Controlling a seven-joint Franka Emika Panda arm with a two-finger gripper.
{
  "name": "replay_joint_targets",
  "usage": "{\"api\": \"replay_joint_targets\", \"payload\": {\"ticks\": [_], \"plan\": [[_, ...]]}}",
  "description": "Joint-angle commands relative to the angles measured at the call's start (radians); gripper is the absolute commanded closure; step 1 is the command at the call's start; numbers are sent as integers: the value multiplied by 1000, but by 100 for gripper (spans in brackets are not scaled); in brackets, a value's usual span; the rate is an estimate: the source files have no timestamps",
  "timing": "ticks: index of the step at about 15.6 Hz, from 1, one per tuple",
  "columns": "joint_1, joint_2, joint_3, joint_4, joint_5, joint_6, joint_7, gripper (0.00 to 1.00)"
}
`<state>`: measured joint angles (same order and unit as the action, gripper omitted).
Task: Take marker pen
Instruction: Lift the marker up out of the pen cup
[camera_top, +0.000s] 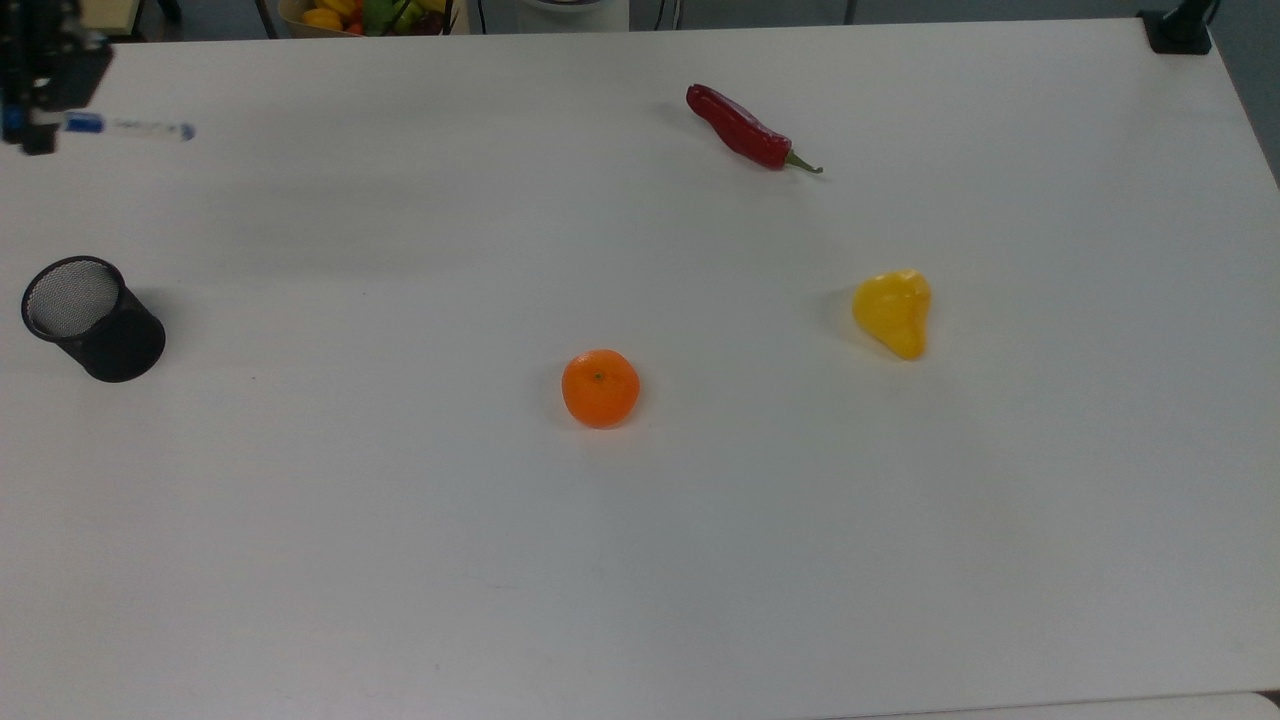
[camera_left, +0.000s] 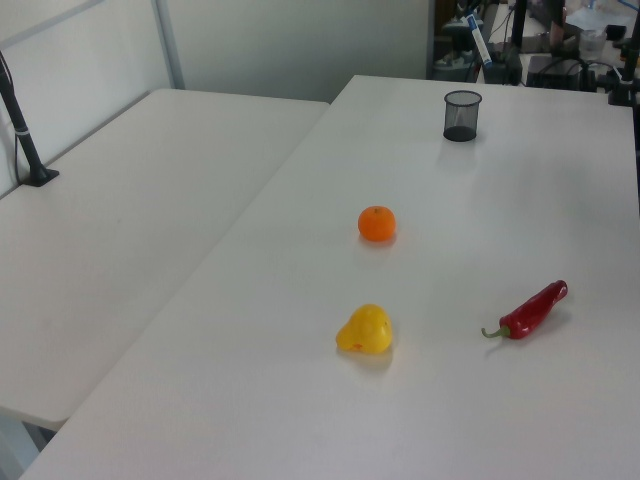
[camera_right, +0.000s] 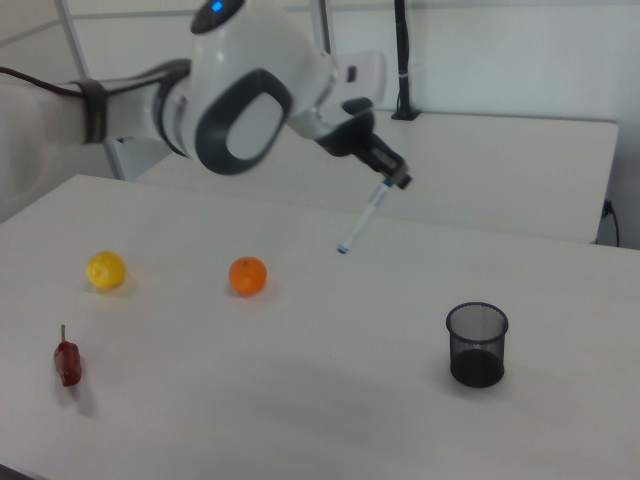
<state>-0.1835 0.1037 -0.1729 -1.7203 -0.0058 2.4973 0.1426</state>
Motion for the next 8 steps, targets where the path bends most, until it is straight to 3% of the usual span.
{"api": "replay_joint_targets", "payload": {"ticks": [1, 5, 8], "plan": [[80, -113, 42, -56, 13, -223, -29, 100], [163, -150, 55, -56, 42, -429, -95, 100], [174, -135, 123, -68, 119, -485, -109, 100]]}}
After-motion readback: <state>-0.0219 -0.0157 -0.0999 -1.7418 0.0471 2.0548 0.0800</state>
